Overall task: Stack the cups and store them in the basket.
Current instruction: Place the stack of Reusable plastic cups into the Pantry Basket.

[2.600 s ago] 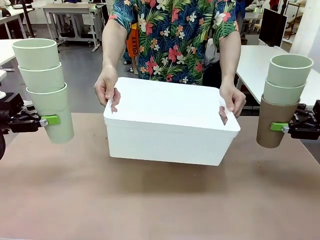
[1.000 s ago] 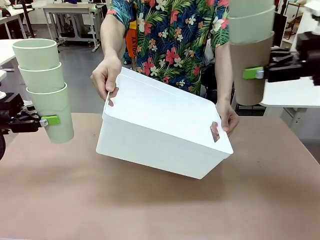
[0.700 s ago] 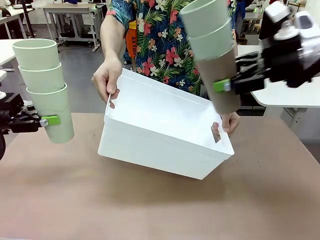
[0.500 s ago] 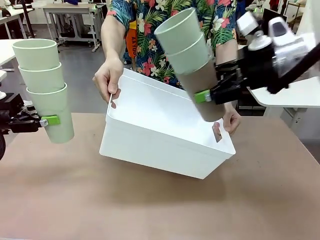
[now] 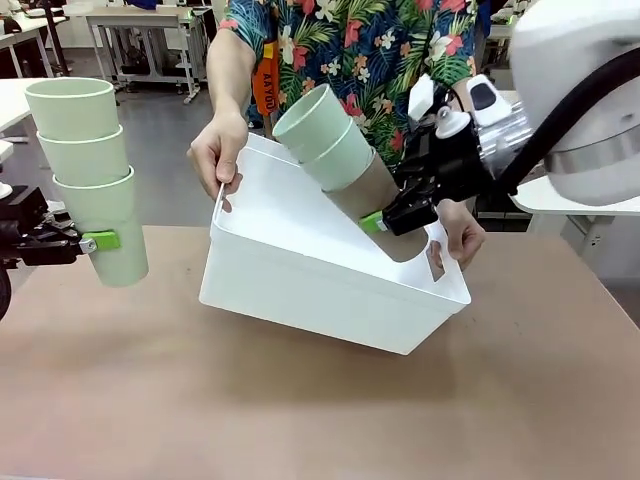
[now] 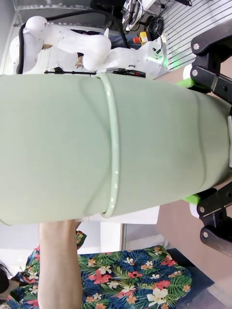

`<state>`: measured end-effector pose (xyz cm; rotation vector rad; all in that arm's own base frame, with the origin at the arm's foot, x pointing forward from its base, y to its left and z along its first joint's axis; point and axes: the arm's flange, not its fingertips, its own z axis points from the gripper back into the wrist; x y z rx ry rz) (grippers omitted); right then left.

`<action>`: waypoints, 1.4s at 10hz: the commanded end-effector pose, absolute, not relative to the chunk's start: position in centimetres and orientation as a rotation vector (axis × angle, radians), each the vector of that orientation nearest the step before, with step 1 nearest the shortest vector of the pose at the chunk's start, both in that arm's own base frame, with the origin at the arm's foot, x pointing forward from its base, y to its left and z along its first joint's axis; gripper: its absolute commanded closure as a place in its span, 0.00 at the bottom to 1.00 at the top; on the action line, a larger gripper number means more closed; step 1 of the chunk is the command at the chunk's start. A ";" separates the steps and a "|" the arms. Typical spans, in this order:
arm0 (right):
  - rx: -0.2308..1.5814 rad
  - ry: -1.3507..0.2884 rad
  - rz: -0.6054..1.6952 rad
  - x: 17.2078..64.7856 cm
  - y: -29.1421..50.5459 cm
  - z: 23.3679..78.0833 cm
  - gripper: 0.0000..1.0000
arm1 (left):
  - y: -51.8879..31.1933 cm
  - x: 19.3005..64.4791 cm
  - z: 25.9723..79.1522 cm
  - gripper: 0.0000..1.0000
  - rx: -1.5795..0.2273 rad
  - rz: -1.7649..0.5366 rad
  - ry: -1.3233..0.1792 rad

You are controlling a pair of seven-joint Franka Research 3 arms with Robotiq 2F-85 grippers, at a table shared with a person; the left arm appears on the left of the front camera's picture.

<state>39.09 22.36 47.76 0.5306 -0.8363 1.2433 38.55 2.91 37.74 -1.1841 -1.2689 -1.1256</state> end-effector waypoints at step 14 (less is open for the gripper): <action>0.297 -0.634 1.350 35.4 22.0 45.1 0.13 | 3.1 38.3 38.1 0.14 -1.192 -1.146 -1.283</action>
